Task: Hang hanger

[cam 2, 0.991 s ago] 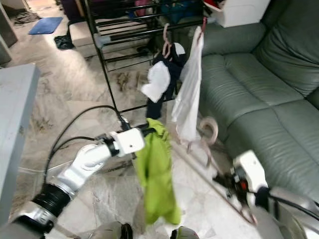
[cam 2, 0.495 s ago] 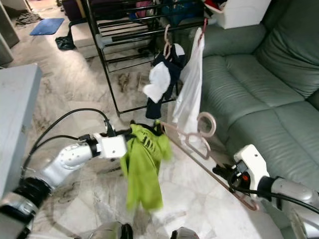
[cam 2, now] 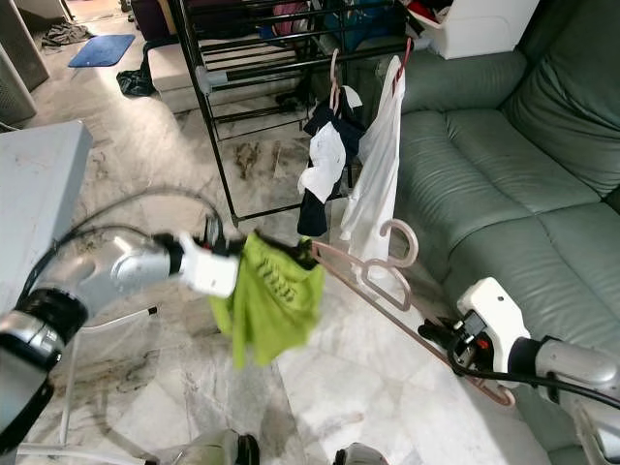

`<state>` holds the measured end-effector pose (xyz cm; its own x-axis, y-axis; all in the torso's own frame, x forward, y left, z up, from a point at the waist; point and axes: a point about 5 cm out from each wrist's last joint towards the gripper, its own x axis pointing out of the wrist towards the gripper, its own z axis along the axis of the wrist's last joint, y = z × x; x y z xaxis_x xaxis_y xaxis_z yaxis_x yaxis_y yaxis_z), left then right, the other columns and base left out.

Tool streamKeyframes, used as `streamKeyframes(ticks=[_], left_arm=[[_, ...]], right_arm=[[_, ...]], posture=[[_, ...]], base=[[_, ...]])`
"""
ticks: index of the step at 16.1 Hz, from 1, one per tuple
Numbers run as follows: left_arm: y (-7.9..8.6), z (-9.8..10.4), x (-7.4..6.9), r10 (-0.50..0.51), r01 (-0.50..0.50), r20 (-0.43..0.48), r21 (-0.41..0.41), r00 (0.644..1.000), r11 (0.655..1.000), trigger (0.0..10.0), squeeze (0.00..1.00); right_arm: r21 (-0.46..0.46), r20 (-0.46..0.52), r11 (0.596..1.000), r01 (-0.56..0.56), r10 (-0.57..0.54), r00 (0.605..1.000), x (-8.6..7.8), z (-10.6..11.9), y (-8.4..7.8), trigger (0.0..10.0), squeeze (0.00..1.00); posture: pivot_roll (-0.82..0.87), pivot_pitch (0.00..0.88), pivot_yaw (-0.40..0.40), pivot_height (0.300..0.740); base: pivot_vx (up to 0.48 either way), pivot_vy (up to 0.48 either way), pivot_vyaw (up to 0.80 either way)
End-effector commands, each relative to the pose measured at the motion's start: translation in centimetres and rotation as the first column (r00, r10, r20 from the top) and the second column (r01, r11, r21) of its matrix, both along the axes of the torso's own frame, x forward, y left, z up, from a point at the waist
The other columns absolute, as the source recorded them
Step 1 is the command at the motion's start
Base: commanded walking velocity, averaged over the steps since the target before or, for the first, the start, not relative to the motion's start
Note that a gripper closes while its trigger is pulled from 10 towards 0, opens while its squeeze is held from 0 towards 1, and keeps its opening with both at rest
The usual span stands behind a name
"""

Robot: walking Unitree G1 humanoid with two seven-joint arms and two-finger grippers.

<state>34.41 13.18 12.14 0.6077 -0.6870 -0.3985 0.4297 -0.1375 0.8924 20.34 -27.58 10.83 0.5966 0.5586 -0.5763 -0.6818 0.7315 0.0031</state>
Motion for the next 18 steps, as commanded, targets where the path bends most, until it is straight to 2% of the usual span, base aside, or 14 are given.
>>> streamKeyframes(ticks=[1, 4, 5, 7, 8, 9, 10, 11, 12, 15, 18], left_arm=[[0.4, 1.1, 0.9, 0.039, -0.039, 0.086, -0.009, 0.996, 0.999, 10.0, 0.0], [0.8, 1.9, 1.6, 0.07, -0.065, 0.151, -0.033, 0.986, 0.997, 10.0, 0.0], [0.8, 2.4, 1.9, 0.076, -0.066, 0.193, -0.056, 0.978, 0.996, 10.0, 0.0], [0.0, 4.9, 2.4, 0.138, -0.068, 0.226, -0.289, 0.964, 0.955, 10.0, 0.0], [-0.8, 5.8, 2.2, 0.133, -0.027, 0.259, -0.376, 0.957, 0.926, 10.0, 0.0], [-1.1, 6.0, 2.1, 0.125, -0.012, 0.258, -0.399, 0.958, 0.917, 10.0, 0.0], [-2.3, 5.9, 1.3, 0.048, 0.064, 0.254, -0.414, 0.966, 0.908, 10.0, 0.0], [-2.7, 5.5, 0.9, 0.007, 0.093, 0.234, -0.414, 0.972, 0.905, 10.0, 0.0], [-2.9, 4.8, 0.5, -0.034, 0.112, 0.2, -0.394, 0.979, 0.912, 10.0, 0.0], [-3.0, 4.1, 0.5, -0.044, 0.1, 0.15, -0.387, 0.988, 0.917, 10.0, 0.0], [-3.1, 4.0, 0.7, -0.02, 0.075, 0.151, -0.371, 0.988, 0.926, 10.0, 0.0]], right_arm=[[-0.03, -0.042, 0.999, -0.042, 0.041, 0.998, -0.7, -0.4, -0.1, 10.0, 0.0], [-0.115, -0.106, 0.991, -0.07, 0.058, 0.993, -1.6, -1.8, -1.0, 10.0, 0.0], [-0.101, -0.118, 0.992, -0.071, 0.059, 0.991, -1.7, -2.0, -0.9, 10.0, 0.0], [-0.074, -0.097, 0.997, 0.008, -0.015, 0.995, -1.2, -3.2, -0.2, 10.0, 0.0], [-0.014, -0.108, 0.999, 0.031, -0.032, 0.994, -1.1, -4.0, 1.1, 10.0, 0.0], [-0.002, -0.104, 1.0, 0.022, -0.022, 0.994, -1.1, -4.1, 1.5, 10.0, 0.0], [0.048, -0.087, 0.998, -0.036, 0.04, 0.995, -1.1, -4.1, 3.0, 10.0, 0.0], [0.073, -0.07, 0.994, -0.079, 0.084, 0.994, -1.1, -3.6, 3.6, 10.0, 0.0], [0.077, -0.031, 0.994, -0.078, 0.081, 0.996, -0.3, -2.7, 3.4, 10.0, 0.0], [0.033, 0.079, 0.999, -0.038, 0.035, 0.996, 1.6, -1.0, 2.3, 10.0, 0.0], [-0.012, 0.129, 1.0, -0.018, 0.02, 0.991, 2.3, -0.9, 2.4, 10.0, 0.0]], posture=[[-0.07, 0.015, 0.038, 0.74], [-0.07, 0.011, 0.037, 0.74], [-0.07, 0.011, 0.037, 0.74], [-0.07, 0.011, 0.032, 0.74], [-0.06, 0.012, 0.029, 0.74], [-0.06, 0.012, 0.029, 0.74], [-0.06, 0.013, 0.028, 0.74], [-0.06, 0.013, 0.028, 0.74], [-0.05, 0.012, 0.029, 0.74], [-0.06, 0.012, 0.035, 0.74], [-0.06, 0.013, 0.032, 0.74]], base=[[0.0, 0.0, 0.0], [0.0, 0.0, 0.0], [0.0, 0.0, 0.0], [0.0, 0.0, 0.0], [0.0, 0.0, 0.0], [0.0, 0.0, 0.0], [0.0, 0.0, 0.0], [0.0, 0.0, 0.0], [0.0, 0.0, 0.0], [0.0, 0.0, 0.0], [0.0, 0.0, 0.0]])
